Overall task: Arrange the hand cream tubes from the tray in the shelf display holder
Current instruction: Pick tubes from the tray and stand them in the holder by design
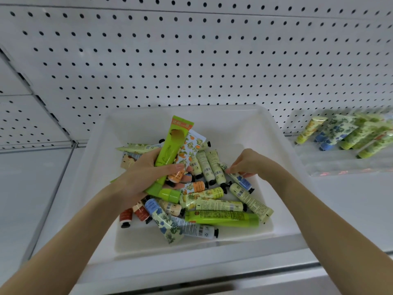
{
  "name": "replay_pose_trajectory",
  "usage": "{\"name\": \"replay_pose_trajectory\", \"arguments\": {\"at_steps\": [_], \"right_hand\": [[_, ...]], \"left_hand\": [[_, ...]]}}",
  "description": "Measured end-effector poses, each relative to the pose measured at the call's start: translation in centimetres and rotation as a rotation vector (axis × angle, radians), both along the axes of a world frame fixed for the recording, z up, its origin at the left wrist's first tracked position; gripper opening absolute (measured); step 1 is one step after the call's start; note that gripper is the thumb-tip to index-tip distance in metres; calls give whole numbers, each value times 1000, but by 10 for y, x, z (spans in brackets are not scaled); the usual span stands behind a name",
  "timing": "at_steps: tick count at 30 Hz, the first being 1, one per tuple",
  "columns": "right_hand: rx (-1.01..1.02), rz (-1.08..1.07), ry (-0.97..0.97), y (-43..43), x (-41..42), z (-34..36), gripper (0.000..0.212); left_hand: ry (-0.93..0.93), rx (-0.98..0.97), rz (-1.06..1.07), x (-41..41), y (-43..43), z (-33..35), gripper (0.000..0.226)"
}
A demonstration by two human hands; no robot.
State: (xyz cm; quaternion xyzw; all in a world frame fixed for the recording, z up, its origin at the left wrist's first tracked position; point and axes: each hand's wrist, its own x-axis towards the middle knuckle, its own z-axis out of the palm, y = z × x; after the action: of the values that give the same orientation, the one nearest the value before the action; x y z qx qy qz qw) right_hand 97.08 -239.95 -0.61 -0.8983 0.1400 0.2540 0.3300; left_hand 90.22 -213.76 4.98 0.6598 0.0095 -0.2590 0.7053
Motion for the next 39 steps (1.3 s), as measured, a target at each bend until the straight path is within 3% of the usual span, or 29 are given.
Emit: {"name": "replay_pose_trajectory", "arguments": {"at_steps": [12,20,24,29,39], "right_hand": [[50,23,72,0,-3,4,35],[156,9,-108,0,-5,23,32],[408,-28,-252,8,-14,44,40],[787,-42,-139,32,-28,64,27],[1010,-30,57,50,-40,65,43]], "left_hand": [[-19,32,31,-2,-2,2,48],[7,23,41,2,2,-1,37],[23,-42,129,4,1,-5,38],[39,-105,216,7,0,-9,39],[40,-36,145,6,-3,-11,45]]}}
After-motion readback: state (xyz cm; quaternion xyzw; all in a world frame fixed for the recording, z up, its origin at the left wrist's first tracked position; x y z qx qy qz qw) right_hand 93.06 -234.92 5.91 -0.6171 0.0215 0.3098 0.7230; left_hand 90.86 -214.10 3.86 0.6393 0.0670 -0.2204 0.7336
